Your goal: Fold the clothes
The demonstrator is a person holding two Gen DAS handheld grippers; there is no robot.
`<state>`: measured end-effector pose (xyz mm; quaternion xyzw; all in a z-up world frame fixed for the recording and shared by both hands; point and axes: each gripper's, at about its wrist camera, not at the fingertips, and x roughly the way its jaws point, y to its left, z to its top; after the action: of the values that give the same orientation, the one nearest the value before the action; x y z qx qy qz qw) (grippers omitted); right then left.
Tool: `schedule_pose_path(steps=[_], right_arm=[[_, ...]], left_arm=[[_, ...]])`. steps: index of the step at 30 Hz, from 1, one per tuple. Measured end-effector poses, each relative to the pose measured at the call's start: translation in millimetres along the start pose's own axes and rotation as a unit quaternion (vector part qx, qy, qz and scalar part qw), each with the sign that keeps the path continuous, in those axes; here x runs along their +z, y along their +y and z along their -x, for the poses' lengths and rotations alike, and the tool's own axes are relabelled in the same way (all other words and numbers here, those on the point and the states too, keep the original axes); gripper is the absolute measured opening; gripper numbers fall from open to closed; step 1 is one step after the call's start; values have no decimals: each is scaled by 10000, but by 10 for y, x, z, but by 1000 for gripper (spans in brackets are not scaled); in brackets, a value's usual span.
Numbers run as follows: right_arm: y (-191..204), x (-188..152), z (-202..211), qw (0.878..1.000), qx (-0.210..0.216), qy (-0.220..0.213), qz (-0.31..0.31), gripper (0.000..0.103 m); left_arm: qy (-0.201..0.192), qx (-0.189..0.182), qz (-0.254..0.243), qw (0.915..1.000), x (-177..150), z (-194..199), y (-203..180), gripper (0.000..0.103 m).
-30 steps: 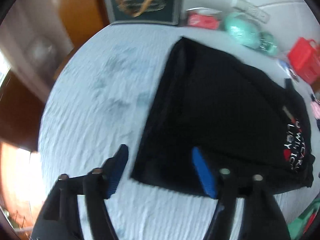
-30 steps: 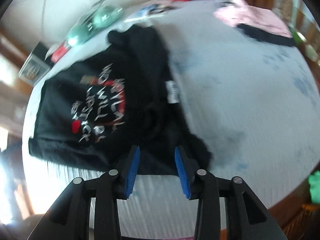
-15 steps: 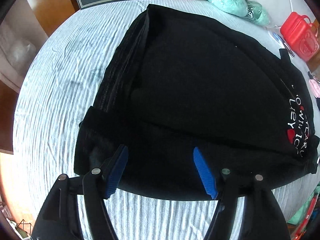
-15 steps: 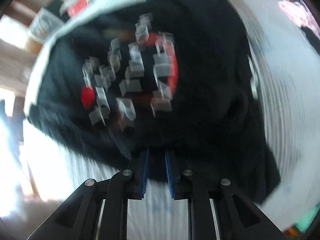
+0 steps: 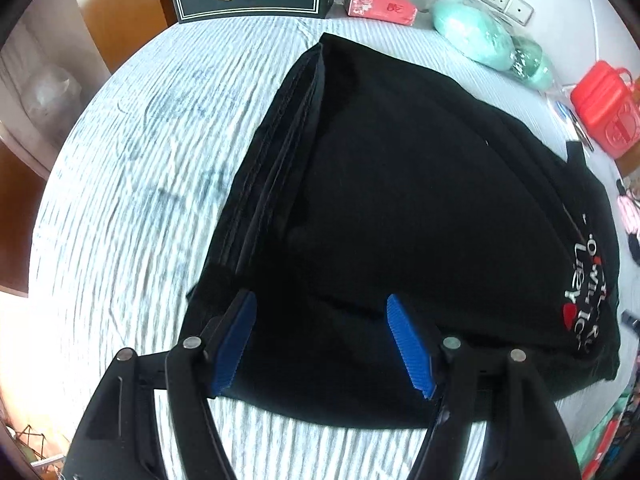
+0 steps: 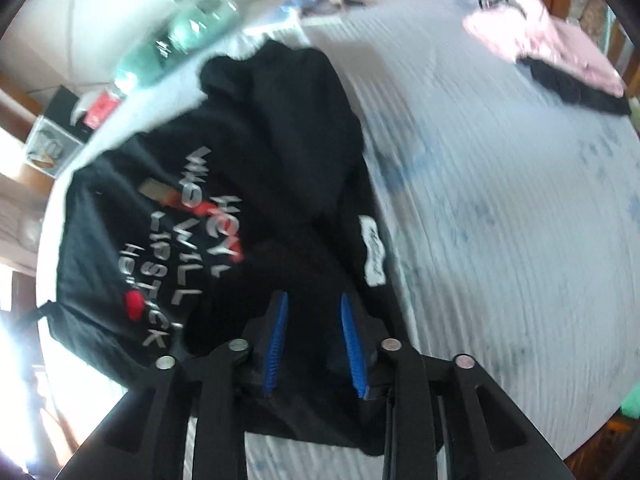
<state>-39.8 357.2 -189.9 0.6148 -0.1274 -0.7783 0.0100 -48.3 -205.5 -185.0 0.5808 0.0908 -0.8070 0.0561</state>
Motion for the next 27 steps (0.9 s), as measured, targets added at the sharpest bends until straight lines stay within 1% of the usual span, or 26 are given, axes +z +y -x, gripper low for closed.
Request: schedule_pose_path(steps=[2,3,5,6,7,8,9,11,13,15,17,20,22,24,27], right_arm=[[-103,63,-159,9991,-189,282,-234,32],[-141,111,-165,9989,-165,293,-328,32],[-146,307,-82,9993,-55,107,-360,32],[-147,409,-37,9993,1,7,-371,35],[-122,573,16,9993,37,-118,-356,40],[-92,749,70,9991,69,-249,-337,41],[-62,925,124,9987,100,-379,-318,45],[39,1315,134,9982,223,-492,-275,49],[179,1714,48,9987,149,-470,-162,51],[334,2042,-93,9993,56,-358,-50,51],[424,2315,-228,9998,37,-218,-34,51],[523,2644,-424,10000,-35,-48,-54,52],[576,2785,-559,9999,-115,20,-69,52],[635,2918,-694,9998,-158,88,-55,52],[757,3023,-859,9997,-206,133,99,52]], left_arm=[[12,11,-26,10000,123,-38,-33,67],[24,-1,-22,10000,199,-56,-34,67],[34,-48,1,10000,437,-94,-25,67],[38,-73,12,10000,562,-113,-19,67],[31,-90,-5,10000,724,-139,-23,67],[32,-105,-34,9999,885,-169,-34,67],[36,-120,-63,9999,1041,-201,-47,67],[132,-227,-34,9996,1380,-303,-72,69],[216,-300,-10,9993,1711,-420,-105,74],[255,-292,-20,9992,2020,-553,-151,74],[346,-191,-34,9992,2262,-722,-201,74],[470,-57,-136,9988,2466,-923,-242,74],[524,171,-234,9982,2537,-1060,-281,74],[552,404,-347,9971,2566,-1167,-313,74],[690,489,-416,9955,2556,-1311,-323,74]])
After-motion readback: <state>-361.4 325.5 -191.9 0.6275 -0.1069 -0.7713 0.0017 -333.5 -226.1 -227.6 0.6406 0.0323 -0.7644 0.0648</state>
